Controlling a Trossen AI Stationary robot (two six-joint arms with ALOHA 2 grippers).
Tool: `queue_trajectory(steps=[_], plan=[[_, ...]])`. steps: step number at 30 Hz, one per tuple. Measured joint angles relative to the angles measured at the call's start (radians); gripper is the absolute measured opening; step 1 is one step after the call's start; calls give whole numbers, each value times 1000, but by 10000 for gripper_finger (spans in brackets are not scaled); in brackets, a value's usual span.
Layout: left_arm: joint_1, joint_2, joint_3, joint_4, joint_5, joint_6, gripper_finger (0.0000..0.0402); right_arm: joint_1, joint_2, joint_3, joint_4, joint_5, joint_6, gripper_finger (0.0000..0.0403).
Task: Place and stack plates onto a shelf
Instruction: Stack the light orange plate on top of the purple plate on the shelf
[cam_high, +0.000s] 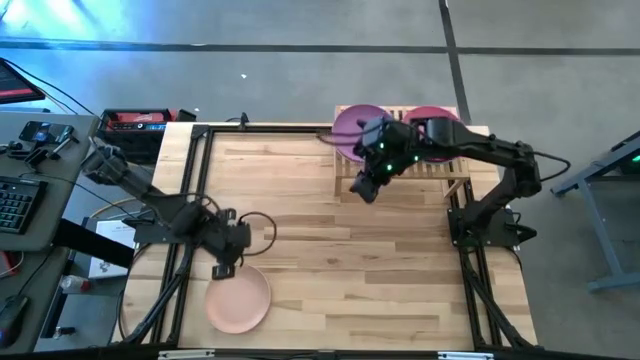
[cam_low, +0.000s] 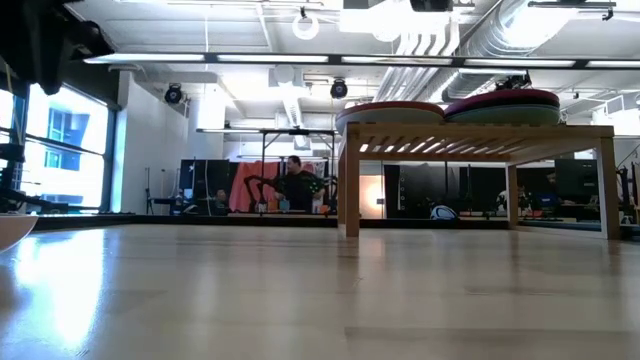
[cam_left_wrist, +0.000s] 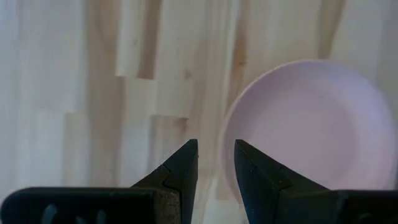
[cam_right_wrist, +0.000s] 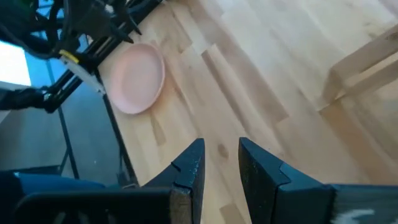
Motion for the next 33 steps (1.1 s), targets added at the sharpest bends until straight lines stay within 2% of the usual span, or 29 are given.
queue_trajectory(steps=[8,15,26,33], plan=[[-130,0,-145,178,-13,-139,92,144,0,0,19,72,100,76],[-183,1,-249,236,-21,-219,92,220,1,0,30,135,155,76],[-199,0,-373,373,7,-237,92,256,1,0,30,176,185,76],[-198,0,-407,389,9,-246,92,256,1,0,30,185,184,76]])
